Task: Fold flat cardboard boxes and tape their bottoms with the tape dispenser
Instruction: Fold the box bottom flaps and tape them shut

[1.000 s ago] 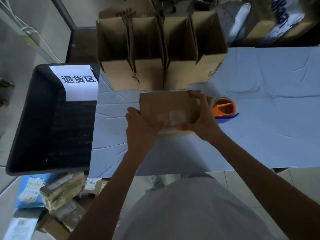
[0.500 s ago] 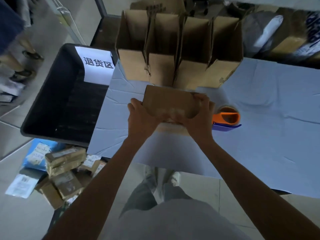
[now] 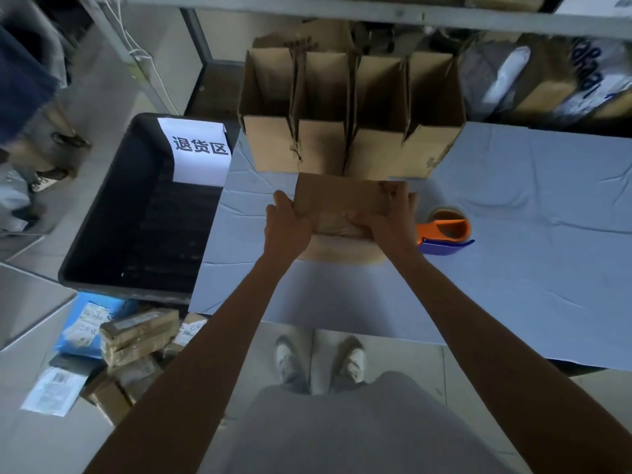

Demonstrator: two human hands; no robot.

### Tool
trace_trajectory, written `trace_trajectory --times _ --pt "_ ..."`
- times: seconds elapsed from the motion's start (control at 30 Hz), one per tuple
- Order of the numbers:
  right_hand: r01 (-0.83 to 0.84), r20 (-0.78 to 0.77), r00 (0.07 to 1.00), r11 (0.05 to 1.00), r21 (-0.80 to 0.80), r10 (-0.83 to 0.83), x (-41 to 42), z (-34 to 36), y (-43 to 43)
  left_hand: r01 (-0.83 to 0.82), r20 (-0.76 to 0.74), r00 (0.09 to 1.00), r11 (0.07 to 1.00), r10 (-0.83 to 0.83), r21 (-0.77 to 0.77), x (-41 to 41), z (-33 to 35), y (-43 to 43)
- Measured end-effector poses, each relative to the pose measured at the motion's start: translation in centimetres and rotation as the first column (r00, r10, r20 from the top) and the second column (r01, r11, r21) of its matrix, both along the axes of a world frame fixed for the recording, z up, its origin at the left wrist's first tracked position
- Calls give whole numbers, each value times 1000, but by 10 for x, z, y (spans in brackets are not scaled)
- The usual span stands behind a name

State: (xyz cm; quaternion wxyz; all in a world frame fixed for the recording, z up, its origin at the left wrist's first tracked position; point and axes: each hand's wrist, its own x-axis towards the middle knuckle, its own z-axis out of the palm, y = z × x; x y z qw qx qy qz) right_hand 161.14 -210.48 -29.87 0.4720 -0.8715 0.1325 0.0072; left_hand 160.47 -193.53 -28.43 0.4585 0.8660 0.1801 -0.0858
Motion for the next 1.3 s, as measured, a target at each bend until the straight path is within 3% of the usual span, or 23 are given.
trace_trajectory --times 0.07,0.1,0.2,0.27,0.37,0.43,0.53,0.63,0.73,0.87,1.3 --pt "-23 14 1000 997 78 22 -2 2 -4 20 4 1000 1000 -20 20 -1 0 -1" --pt "-30 45 999 999 45 28 -6 3 -6 20 14 1000 998 -21 54 -4 1 -2" --pt "14 268 961 959 -281 64 -21 8 -12 66 268 952 953 -149 294 -19 -4 -3" --pt "-93 387 883 908 -408 264 -33 6 -16 151 456 825 907 -334 392 -30 -10 2" --pt "-271 391 710 740 -616 586 -42 -14 -17 282 493 615 756 -615 591 -33 -28 10" --pt "-242 363 684 666 -705 633 -43 -25 -12 262 512 535 708 -672 656 -28 -36 12" --pt "-167 394 676 651 -741 622 -37 -26 -3 199 585 436 707 -684 679 -20 -32 11" --pt "-100 464 626 655 -749 627 -27 -16 0 182 616 412 723 -671 666 -14 -20 9" --pt "-89 548 616 742 -664 565 -24 -6 -2 197 604 413 714 -682 671 -8 -13 12" --pt "-140 546 656 795 -591 521 -25 -1 -3 208 590 415 704 -693 679 -5 -13 12" --pt "-237 479 711 817 -526 515 -21 -1 -18 279 625 461 772 -630 572 -1 -19 11"
